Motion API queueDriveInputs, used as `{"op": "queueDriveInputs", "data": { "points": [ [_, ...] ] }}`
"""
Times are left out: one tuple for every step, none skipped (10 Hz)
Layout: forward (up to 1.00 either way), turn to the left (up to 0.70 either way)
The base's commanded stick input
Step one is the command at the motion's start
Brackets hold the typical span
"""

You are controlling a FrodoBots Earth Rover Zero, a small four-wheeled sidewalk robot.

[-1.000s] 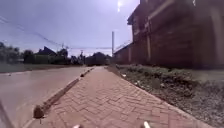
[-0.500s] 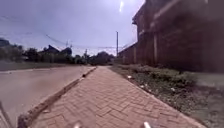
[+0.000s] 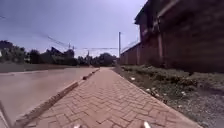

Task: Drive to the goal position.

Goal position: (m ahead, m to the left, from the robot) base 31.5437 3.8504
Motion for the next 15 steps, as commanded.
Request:
{"op": "queueDriveInputs", "data": {
  "points": [
    [0.7, 0.2],
    [0.7, 0.04],
    [0.7, 0.0],
    [0.7, 0.0],
    [0.7, 0.25],
    [0.7, 0.09],
    [0.7, 0.0],
    [0.7, 0.0],
    [0.7, 0.05],
    [0.7, 0.22],
    [0.7, 0.35],
    [0.7, 0.35],
    [0.7, 0.0],
    [0.7, 0.0],
    [0.7, 0.0]
  ]
}}
